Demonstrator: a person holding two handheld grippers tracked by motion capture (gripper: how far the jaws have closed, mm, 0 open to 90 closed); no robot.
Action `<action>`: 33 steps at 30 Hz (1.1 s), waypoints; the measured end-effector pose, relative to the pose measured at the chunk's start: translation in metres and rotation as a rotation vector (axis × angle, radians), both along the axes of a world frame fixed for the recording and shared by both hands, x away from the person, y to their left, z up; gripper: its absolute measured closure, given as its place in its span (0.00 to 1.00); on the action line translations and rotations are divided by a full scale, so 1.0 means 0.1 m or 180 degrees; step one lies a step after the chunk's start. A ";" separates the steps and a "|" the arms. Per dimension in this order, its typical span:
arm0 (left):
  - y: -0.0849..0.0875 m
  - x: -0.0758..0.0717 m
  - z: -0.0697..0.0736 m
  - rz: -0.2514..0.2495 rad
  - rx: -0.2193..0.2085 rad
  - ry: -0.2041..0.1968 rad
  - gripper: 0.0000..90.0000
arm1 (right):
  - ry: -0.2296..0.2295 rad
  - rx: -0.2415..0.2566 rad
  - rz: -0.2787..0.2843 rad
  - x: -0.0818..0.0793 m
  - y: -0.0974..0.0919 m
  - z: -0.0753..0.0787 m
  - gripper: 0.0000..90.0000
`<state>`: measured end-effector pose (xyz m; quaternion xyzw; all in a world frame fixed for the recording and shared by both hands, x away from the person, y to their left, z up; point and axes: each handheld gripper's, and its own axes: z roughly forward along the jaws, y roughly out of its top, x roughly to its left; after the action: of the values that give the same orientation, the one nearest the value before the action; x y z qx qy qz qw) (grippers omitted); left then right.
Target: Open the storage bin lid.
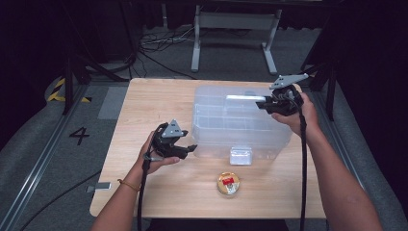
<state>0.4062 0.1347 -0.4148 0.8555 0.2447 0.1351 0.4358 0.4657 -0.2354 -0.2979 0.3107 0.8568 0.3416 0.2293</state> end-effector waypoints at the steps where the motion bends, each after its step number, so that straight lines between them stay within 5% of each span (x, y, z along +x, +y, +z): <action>1: 0.03 0.00 0.02 0.0019 -0.0038 -0.0032 0.44 | 0.0001 0.0004 -0.0010 0.01 0.00 0.01 0.81; 8: 0.06 0.01 0.07 0.0033 -0.0208 -0.0043 0.63 | 0.0037 0.0035 -0.0052 0.07 -0.02 0.11 0.81; 13: 0.01 0.01 0.06 0.0045 -0.0155 -0.0077 0.77 | 0.0087 0.0020 -0.0089 0.12 -0.01 0.16 0.81; 21: -0.02 0.01 0.08 0.0064 -0.0255 -0.0193 0.94 | 0.0133 0.0033 -0.0107 0.16 -0.02 0.19 0.81; 33: -0.10 0.02 0.05 0.0045 -0.0298 -0.0242 1.00 | 0.0134 0.0029 -0.0094 0.16 -0.03 0.18 0.80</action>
<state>0.4083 0.1244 -0.4101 0.8268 0.2401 0.1590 0.4833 0.4816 -0.2381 -0.2794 0.3314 0.8552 0.3355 0.2149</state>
